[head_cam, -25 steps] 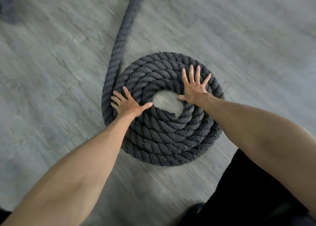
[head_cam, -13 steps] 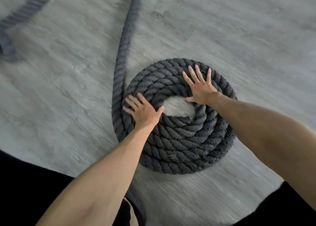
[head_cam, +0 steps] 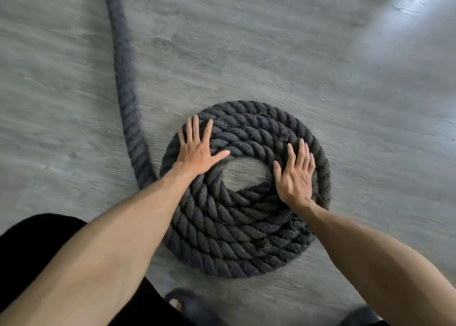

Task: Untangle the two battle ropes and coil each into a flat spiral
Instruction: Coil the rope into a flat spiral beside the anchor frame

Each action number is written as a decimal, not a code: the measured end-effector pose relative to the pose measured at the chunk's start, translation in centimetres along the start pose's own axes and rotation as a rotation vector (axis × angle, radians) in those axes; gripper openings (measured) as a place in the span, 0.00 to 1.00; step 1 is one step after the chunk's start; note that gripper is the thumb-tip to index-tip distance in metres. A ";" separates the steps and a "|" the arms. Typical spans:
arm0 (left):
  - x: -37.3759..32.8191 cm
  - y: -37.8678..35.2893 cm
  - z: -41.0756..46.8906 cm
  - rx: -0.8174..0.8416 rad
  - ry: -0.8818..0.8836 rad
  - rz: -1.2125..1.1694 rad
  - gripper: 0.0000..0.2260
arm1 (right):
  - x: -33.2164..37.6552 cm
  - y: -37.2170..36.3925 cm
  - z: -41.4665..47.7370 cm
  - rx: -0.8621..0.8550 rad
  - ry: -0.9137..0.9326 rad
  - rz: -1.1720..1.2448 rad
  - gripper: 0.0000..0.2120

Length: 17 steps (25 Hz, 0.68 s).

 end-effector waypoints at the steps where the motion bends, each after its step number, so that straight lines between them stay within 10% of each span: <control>1: 0.4 -0.2 0.0 -0.056 -0.016 0.002 0.46 | 0.2 -0.1 0.3 -0.011 -0.004 0.004 0.32; 17: 3.9 1.7 4.6 -0.359 0.504 -0.032 0.39 | 6.7 -0.3 22.6 0.033 0.536 0.067 0.29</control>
Point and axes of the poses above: each hand's wrist, its own z-axis towards the middle knuckle, its own y-axis out of the back of the hand, x = y × z, the point moved 7 cm from there along z, towards the middle knuckle, and after that the axes turned 5 degrees about -x, right-handed, at the moved point
